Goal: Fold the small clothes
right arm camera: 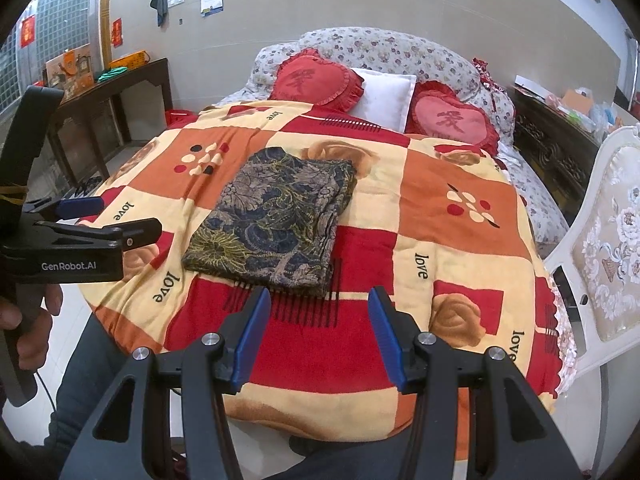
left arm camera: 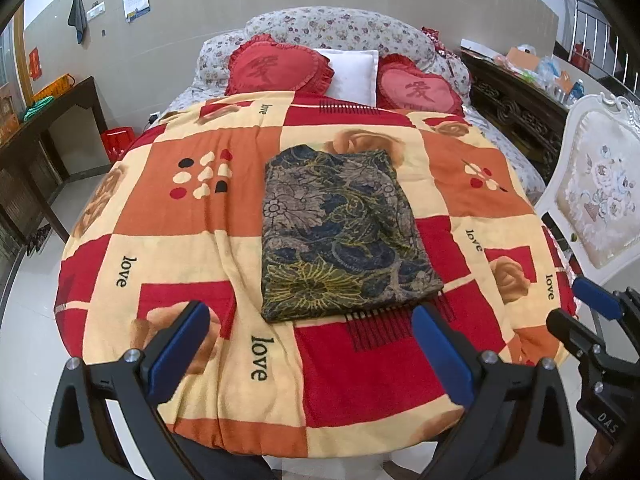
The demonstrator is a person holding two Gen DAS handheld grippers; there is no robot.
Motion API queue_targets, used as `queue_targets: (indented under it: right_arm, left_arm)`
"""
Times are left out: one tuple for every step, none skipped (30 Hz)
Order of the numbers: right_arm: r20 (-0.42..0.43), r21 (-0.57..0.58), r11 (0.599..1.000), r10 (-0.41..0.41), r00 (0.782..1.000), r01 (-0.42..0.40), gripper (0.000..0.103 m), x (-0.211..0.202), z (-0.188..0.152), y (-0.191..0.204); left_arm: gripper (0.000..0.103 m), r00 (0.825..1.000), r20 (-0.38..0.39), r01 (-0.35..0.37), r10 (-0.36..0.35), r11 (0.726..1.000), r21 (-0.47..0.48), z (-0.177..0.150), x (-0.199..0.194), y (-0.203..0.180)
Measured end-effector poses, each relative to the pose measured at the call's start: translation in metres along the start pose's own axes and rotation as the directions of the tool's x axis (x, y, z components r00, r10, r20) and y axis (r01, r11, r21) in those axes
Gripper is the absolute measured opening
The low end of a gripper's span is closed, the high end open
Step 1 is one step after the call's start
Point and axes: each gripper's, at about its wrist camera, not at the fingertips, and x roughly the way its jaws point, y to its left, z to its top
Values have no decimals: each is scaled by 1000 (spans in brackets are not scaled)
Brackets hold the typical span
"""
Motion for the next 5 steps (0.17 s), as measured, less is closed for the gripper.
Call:
queue_targets:
  right_arm:
    - [-1, 1, 1000, 1, 1000, -1, 54, 0, 1, -1]
    - [-2, 1, 1000, 2, 1000, -2, 54, 0, 1, -1]
    - [-3, 2, 1000, 2, 1000, -2, 54, 0, 1, -1]
    - [-3, 1, 1000, 1, 1000, -1, 54, 0, 1, -2]
    - [-4, 0, 1000, 1, 1000, -1, 54, 0, 2, -2]
  left_arm:
    - [103, 1000, 3, 1, -1, 1000, 3, 0, 0, -1]
    - [103, 1000, 3, -3, 3, 1000, 8, -1, 0, -2]
    - [103, 1000, 0, -21, 21, 1000, 8, -1, 0, -3]
    - [103, 1000, 0, -25, 25, 1000, 5, -1, 1, -5]
    - [103, 1000, 3, -20, 20, 1000, 3, -2, 2, -5]
